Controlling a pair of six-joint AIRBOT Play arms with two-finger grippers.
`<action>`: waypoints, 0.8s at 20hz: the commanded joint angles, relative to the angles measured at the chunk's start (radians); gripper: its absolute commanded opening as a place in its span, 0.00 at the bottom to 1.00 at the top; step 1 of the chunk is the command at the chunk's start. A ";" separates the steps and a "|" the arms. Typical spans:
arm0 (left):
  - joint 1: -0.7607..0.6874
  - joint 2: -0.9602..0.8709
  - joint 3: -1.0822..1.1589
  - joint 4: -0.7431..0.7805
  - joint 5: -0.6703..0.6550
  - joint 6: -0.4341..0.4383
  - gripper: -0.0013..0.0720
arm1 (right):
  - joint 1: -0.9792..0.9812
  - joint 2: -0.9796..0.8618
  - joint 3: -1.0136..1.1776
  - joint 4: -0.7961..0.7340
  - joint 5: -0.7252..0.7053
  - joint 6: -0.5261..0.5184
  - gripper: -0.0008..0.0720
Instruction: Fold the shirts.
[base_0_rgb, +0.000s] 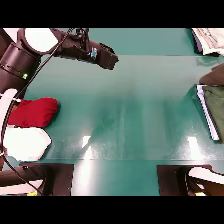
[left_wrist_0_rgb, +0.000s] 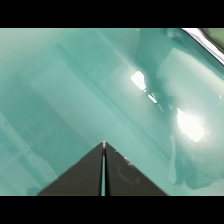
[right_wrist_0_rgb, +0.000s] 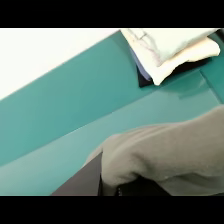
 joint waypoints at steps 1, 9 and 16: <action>0.000 -0.003 0.000 0.000 -0.009 0.001 0.05 | -0.062 0.001 0.065 -0.003 0.156 0.001 0.03; 0.000 -0.003 0.000 0.000 -0.010 0.002 0.06 | -0.121 0.040 0.033 -0.260 0.350 0.079 0.03; 0.000 -0.003 0.000 0.000 -0.010 0.008 0.06 | -0.123 0.166 -0.233 -0.791 0.356 0.222 0.08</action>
